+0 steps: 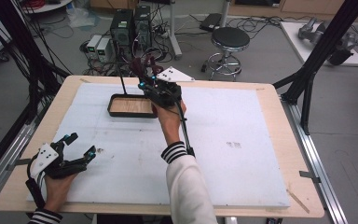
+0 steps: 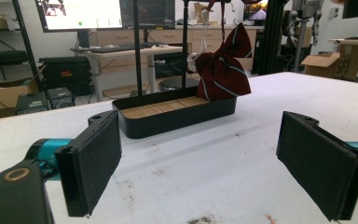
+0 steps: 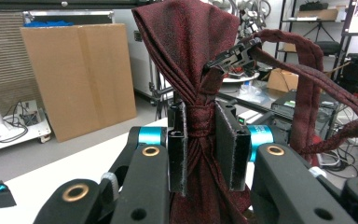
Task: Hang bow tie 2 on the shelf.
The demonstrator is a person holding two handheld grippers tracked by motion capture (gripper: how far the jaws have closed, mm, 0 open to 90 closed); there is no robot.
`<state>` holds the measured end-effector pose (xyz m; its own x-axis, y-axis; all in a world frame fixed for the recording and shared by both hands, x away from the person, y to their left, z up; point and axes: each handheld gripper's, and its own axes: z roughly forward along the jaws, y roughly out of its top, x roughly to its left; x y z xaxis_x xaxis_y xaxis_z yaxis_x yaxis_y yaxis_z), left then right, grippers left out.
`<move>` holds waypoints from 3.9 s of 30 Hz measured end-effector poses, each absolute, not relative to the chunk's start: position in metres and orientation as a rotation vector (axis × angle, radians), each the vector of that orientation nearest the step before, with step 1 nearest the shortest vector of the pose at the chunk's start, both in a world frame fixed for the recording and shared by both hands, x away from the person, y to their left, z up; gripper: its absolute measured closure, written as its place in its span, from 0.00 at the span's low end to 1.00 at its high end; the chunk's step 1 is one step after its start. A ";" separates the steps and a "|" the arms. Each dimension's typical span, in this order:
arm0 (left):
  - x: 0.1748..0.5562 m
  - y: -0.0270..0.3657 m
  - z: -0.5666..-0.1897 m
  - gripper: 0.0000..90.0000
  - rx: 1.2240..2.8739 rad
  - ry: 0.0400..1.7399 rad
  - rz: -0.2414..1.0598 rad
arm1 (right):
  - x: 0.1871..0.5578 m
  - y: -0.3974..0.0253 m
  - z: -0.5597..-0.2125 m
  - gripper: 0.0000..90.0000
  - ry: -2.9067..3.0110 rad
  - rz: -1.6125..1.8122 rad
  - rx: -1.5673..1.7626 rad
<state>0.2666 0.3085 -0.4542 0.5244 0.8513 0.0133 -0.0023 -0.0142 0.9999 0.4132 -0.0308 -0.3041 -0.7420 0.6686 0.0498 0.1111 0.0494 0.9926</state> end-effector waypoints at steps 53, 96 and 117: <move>0.266 0.310 -0.455 0.16 1.418 0.788 0.794 | 0.469 0.013 -0.345 0.84 1.986 1.608 0.950; 0.266 0.310 -0.455 0.16 1.416 0.787 0.790 | 0.483 0.013 -0.364 0.83 2.013 1.490 1.112; 0.266 0.310 -0.455 0.16 1.417 0.783 0.792 | 0.469 0.016 -0.358 0.31 2.079 1.482 1.026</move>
<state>0.2663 0.3098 -0.4547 0.5305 0.8477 0.0019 -0.0075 0.0024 1.0000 0.4691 0.0156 -0.3582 -0.6573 0.7471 0.0990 0.3374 0.1743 0.9251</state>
